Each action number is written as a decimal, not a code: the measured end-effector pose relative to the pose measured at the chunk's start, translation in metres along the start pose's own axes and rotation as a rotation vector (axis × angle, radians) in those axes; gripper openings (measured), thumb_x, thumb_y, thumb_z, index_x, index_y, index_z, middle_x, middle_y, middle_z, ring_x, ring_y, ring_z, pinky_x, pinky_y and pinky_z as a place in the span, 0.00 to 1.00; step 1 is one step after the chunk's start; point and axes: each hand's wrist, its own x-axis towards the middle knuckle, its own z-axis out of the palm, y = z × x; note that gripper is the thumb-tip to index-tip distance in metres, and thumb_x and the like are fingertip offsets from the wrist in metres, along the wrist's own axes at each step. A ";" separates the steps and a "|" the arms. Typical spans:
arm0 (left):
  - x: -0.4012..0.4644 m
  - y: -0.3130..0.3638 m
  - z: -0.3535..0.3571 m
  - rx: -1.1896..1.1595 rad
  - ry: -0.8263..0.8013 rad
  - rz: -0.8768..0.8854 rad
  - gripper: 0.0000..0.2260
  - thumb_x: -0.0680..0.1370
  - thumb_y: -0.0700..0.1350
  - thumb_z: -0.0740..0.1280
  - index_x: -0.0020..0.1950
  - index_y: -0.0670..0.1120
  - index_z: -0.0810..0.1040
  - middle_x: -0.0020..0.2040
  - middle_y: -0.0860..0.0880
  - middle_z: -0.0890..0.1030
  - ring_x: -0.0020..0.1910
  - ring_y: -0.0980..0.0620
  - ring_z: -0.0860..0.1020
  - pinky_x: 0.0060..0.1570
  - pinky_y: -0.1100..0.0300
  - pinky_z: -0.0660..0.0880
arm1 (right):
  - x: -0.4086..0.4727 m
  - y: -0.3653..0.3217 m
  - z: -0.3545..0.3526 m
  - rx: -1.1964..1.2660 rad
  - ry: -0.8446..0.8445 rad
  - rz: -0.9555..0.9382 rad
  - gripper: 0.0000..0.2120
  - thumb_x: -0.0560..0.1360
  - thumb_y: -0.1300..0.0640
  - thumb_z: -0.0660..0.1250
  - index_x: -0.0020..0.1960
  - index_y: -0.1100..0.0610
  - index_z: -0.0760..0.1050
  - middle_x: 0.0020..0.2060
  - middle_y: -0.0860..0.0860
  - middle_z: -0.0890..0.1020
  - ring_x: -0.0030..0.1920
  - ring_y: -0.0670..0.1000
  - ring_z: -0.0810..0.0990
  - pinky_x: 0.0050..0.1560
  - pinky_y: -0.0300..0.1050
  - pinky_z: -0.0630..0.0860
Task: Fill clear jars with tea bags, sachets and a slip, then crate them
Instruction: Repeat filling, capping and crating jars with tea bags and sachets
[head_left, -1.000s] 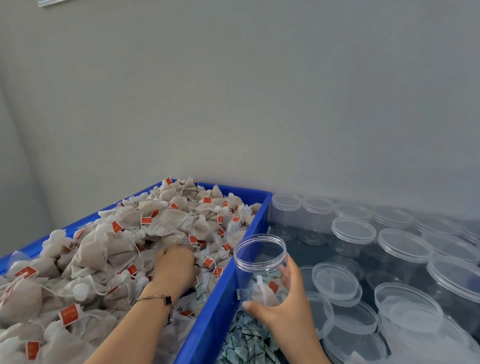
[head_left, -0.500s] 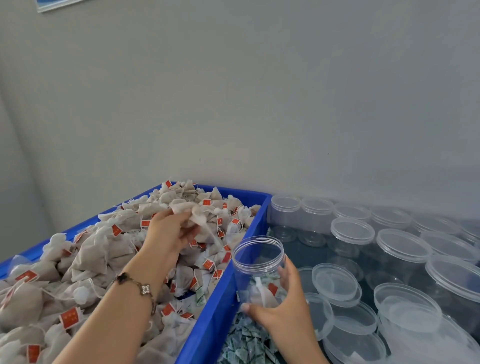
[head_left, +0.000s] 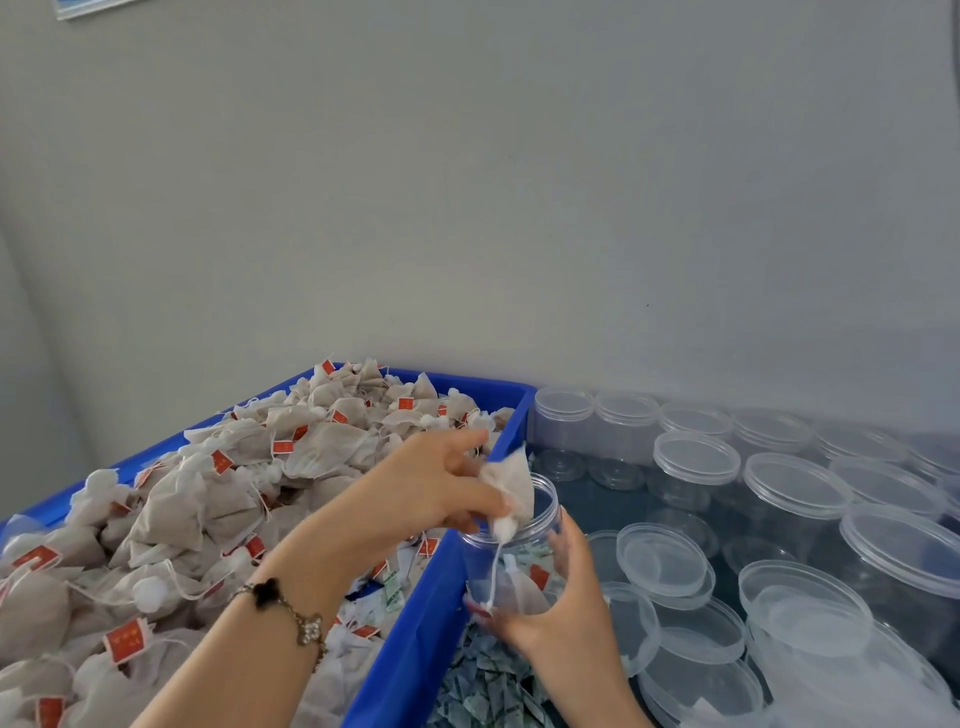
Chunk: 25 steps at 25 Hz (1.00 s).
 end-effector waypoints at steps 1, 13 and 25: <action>0.000 0.000 0.005 0.088 0.037 0.012 0.32 0.73 0.42 0.73 0.75 0.47 0.65 0.59 0.54 0.78 0.36 0.56 0.83 0.34 0.67 0.76 | 0.001 0.001 0.000 0.004 0.007 0.008 0.54 0.54 0.57 0.82 0.73 0.40 0.57 0.65 0.41 0.69 0.65 0.45 0.69 0.65 0.48 0.71; 0.014 -0.054 -0.036 0.900 0.476 -0.516 0.11 0.79 0.44 0.63 0.59 0.42 0.75 0.55 0.44 0.77 0.53 0.46 0.76 0.53 0.54 0.75 | 0.001 0.003 -0.002 0.045 -0.006 0.025 0.57 0.54 0.63 0.83 0.72 0.39 0.56 0.61 0.37 0.66 0.60 0.40 0.66 0.63 0.42 0.71; 0.007 -0.015 0.009 0.335 -0.066 -0.107 0.08 0.79 0.43 0.66 0.40 0.46 0.81 0.33 0.54 0.82 0.26 0.63 0.75 0.29 0.70 0.72 | 0.009 0.011 -0.005 0.078 0.098 0.022 0.57 0.55 0.65 0.82 0.74 0.43 0.56 0.66 0.44 0.68 0.59 0.44 0.73 0.53 0.43 0.78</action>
